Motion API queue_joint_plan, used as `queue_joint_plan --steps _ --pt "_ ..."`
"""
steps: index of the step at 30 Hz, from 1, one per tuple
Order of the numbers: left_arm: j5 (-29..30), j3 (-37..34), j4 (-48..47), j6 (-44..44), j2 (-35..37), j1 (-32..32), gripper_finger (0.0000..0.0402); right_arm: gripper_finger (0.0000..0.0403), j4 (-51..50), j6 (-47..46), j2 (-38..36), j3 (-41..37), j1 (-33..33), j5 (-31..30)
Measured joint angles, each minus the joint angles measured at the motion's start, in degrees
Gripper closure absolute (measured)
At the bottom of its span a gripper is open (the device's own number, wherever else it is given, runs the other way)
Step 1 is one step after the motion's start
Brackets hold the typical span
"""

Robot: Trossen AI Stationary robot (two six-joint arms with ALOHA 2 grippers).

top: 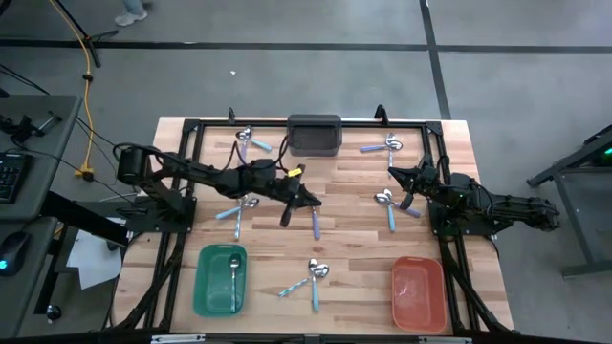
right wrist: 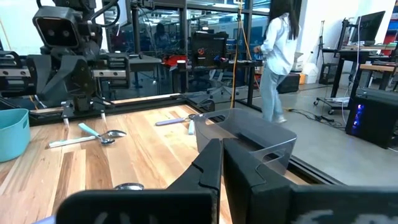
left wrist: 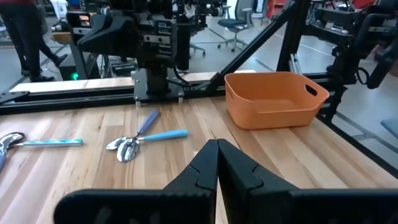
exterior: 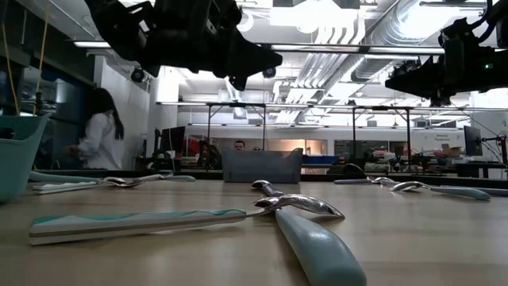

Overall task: Sort silverware by color (type)
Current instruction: Put the purple spoon into the orange bin

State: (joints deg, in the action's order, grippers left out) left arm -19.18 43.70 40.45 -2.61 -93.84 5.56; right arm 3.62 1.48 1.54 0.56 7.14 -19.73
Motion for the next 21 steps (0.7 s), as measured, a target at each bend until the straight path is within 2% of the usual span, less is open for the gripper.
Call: queue_joint_plan --steps 3,12,21 --pt "0.00 -1.12 1.63 -0.50 0.02 -0.37 0.0401 0.0403 0.00 0.00 0.00 0.02 0.00 -0.02" --pt "-0.02 -10.34 17.39 2.94 0.03 -0.42 0.0401 0.0403 0.00 -0.32 0.00 0.01 0.00 -0.01" --pt "0.17 -11.94 19.73 2.35 0.02 0.09 0.0401 0.0403 0.64 -1.50 0.00 0.01 0.00 0.70"
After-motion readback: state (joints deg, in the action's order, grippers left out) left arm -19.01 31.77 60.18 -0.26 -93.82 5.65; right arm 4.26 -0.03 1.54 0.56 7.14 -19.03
